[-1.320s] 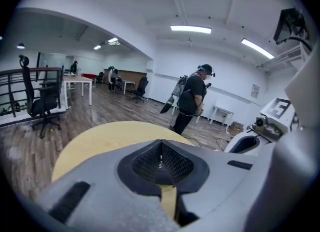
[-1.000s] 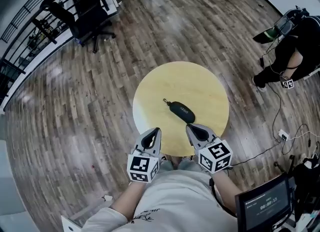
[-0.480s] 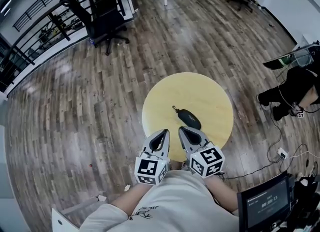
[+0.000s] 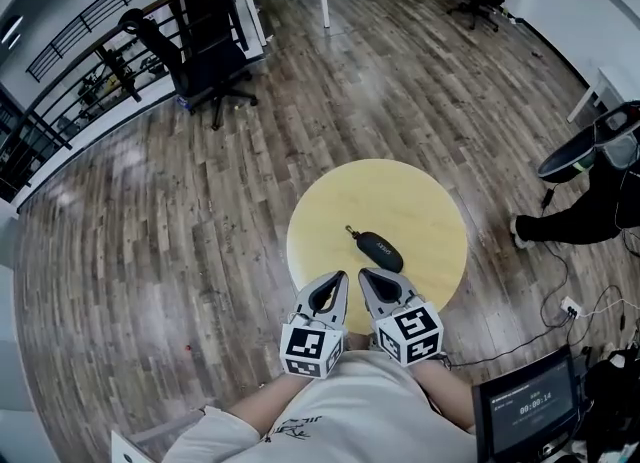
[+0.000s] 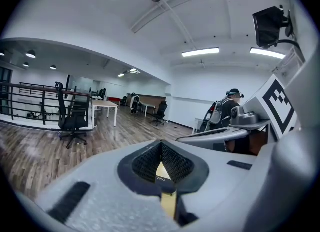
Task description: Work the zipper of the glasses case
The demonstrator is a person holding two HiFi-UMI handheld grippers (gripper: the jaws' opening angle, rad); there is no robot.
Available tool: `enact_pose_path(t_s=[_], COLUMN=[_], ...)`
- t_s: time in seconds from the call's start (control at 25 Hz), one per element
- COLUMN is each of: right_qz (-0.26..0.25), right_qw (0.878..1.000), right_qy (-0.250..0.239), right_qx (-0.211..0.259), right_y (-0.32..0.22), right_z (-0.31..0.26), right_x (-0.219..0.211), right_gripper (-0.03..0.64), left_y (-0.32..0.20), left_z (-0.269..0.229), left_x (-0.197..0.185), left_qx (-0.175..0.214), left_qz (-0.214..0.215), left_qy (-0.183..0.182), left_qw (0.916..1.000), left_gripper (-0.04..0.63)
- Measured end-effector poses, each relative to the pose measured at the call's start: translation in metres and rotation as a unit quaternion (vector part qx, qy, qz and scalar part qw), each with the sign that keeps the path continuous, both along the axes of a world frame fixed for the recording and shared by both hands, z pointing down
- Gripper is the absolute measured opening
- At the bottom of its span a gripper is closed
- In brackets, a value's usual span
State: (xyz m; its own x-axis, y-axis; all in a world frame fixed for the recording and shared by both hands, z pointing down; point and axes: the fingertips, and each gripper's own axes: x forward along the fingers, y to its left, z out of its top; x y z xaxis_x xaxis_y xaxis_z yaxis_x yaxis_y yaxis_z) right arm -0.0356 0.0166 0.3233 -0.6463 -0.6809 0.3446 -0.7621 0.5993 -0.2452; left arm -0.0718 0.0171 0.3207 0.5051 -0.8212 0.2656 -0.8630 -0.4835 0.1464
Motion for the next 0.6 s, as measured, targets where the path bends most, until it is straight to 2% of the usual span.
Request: enact_pose_path(t_s=[0.16,0.6], right_qz=[-0.002,-0.003], right_qw=[1.000,1.000], right_qy=[0.004,-0.002], right_qx=[0.003,-0.003], right_y=[0.001,0.007], right_z=[-0.001,-0.002], right_x=[-0.002,-0.005], right_gripper=[0.000,0.000], left_y=[-0.001,0.002], left_z=[-0.001,0.002], left_x=[-0.010,-0.023], left_qx=[0.003,-0.018], left_qz=[-0.017,-0.040], left_qy=[0.012,0.003], left_qw=[0.9998,0.9990], left_gripper=[0.006,0.006])
